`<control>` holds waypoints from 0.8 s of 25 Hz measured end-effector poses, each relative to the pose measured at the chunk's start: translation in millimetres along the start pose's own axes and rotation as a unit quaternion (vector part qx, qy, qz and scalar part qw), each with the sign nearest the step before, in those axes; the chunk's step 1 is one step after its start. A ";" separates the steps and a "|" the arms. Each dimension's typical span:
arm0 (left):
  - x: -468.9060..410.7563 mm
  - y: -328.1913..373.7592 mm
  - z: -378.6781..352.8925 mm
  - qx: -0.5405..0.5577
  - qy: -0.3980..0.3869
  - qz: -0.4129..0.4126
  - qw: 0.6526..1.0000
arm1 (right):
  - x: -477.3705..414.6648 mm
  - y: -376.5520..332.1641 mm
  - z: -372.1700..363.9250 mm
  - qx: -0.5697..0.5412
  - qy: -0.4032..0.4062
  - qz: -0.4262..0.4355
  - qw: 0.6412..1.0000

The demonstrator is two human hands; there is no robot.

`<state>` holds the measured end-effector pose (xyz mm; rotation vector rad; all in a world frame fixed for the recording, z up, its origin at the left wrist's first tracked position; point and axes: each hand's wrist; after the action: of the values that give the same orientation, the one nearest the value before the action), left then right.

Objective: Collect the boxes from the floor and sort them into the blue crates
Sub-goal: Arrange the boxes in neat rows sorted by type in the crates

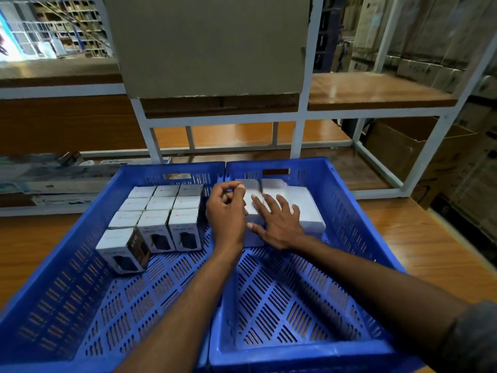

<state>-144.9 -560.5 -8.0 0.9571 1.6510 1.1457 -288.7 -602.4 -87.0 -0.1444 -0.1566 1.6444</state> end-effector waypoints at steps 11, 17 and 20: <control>-31.8 32.7 58.7 -0.011 -0.039 0.113 0.993 | 17.2 30.6 57.3 0.006 0.097 -0.011 0.995; -33.0 27.8 98.1 -0.106 -0.109 0.156 0.976 | 28.5 -29.1 64.2 -0.192 0.207 0.063 0.957; -34.4 38.4 109.5 -0.140 -0.113 0.140 0.974 | 32.2 -75.3 70.8 -0.248 0.231 0.090 0.937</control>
<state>-26.8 -551.6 16.7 1.1126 1.1622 1.3585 -230.9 -565.5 -3.2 -0.9465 -0.1996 1.6773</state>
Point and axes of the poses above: each hand's wrist, its own x-axis away from the middle knuckle, its own z-axis out of the back of the hand, y = z × x, and after that the axes turned 2 degrees about -z, right-handed
